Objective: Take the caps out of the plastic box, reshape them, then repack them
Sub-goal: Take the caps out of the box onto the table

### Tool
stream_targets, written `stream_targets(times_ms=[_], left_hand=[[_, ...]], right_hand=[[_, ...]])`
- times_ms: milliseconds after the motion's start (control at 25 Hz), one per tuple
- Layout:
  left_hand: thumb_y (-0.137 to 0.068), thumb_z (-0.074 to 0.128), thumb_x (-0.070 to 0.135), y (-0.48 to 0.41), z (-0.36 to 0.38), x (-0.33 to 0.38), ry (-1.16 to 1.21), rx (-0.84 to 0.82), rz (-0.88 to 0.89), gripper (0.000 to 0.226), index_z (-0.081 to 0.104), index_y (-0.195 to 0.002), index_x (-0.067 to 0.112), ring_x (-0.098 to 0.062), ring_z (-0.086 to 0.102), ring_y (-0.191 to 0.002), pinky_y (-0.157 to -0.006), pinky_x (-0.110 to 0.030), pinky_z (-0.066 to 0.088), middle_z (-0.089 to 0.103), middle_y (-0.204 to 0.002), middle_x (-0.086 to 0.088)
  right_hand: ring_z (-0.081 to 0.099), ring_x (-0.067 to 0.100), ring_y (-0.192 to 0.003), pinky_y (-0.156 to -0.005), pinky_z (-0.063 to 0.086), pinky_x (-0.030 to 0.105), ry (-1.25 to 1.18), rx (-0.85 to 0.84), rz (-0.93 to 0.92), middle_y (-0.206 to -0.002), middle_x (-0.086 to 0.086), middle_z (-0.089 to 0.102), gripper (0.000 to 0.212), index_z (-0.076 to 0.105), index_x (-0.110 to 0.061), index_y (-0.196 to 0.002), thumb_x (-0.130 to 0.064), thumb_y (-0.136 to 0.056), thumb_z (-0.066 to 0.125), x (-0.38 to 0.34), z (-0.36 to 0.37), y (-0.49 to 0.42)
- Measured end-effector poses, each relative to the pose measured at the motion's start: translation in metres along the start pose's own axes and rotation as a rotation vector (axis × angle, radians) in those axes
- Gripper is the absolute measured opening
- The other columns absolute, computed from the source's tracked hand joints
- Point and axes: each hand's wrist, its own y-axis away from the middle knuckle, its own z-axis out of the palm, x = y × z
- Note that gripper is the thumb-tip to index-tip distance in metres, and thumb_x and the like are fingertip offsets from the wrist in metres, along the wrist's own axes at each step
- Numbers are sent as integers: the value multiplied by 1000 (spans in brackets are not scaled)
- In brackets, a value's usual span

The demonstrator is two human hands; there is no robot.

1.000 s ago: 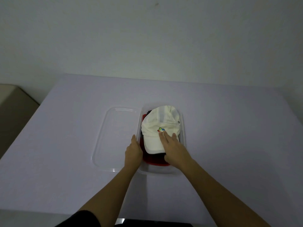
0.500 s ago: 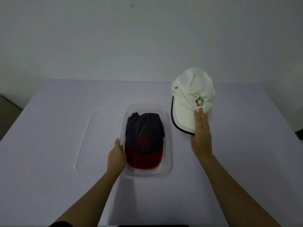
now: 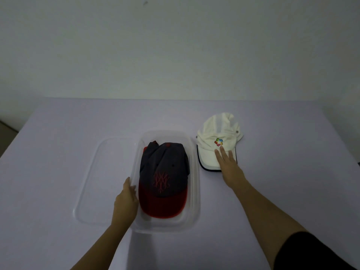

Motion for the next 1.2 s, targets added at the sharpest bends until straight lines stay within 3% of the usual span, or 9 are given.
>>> stream_targets(times_ms=[240,320,400,480,600,680,880,1000,1200], left_hand=[[-100,33,14,-1,1,0,-2,2,-5,47,24,-144,5,-37,61,-108,-97,-47,46,62,-121,-21],[-99,33,13,2,-1,2,4,-3,-3,46,24,-144,6,-36,61,-107,-96,-45,46,63,-119,-21],[-99,33,12,3,-2,5,19,-10,-1,47,24,-144,6,-36,61,-107,-96,-44,46,63,-118,-21],[-99,33,14,3,-3,5,25,-16,-7,47,23,-145,7,-36,61,-109,-97,-45,45,62,-120,-21],[-99,33,14,4,-5,5,35,-32,-17,48,22,-145,7,-37,59,-111,-97,-46,45,61,-123,-22],[-99,33,12,5,-6,6,41,-35,-11,47,22,-145,7,-37,59,-112,-97,-44,45,60,-124,-22],[-100,32,14,8,-11,9,42,-41,1,47,22,-145,6,-38,57,-114,-99,-45,43,58,-126,-22],[-99,33,14,9,-13,11,28,-55,-2,48,21,-145,6,-38,57,-112,-98,-45,43,58,-125,-22],[-99,31,15,10,-16,12,27,-64,1,48,20,-145,6,-39,59,-107,-94,-46,45,62,-117,-22]], right_hand=[[-2,36,-145,-113,27,44,89,-147,-51,-157,12,-15,91,-3,-13,-149,6,-83,56,-15,-38,-37],[12,32,-144,-109,35,41,-141,-1,-96,-158,13,0,84,14,-13,-149,7,-79,57,-54,-51,-21],[40,30,-131,-101,45,41,-363,162,-236,-147,13,36,63,41,-10,-138,7,-78,52,-100,-51,11],[47,32,-122,-95,49,46,-309,139,-449,-138,14,46,53,48,-12,-132,-10,-80,57,-138,-34,50],[-1,33,-145,-115,17,51,-41,-258,-410,-158,14,-7,101,10,-20,-149,-43,-73,73,-162,-5,71],[-12,37,-143,-115,13,51,95,-309,-371,-155,18,-22,117,-4,-19,-149,-39,-68,79,-168,-1,67],[-8,47,-141,-111,28,49,153,-356,-345,-152,25,-23,107,-9,-12,-148,-11,-77,71,-185,-9,68],[-3,50,-140,-113,22,53,94,-336,-284,-153,25,-19,99,-9,-11,-148,-9,-82,64,-195,-18,65],[7,50,-140,-107,35,50,130,-387,-295,-155,24,-13,94,-6,-13,-149,-16,-86,64,-196,-32,66]])
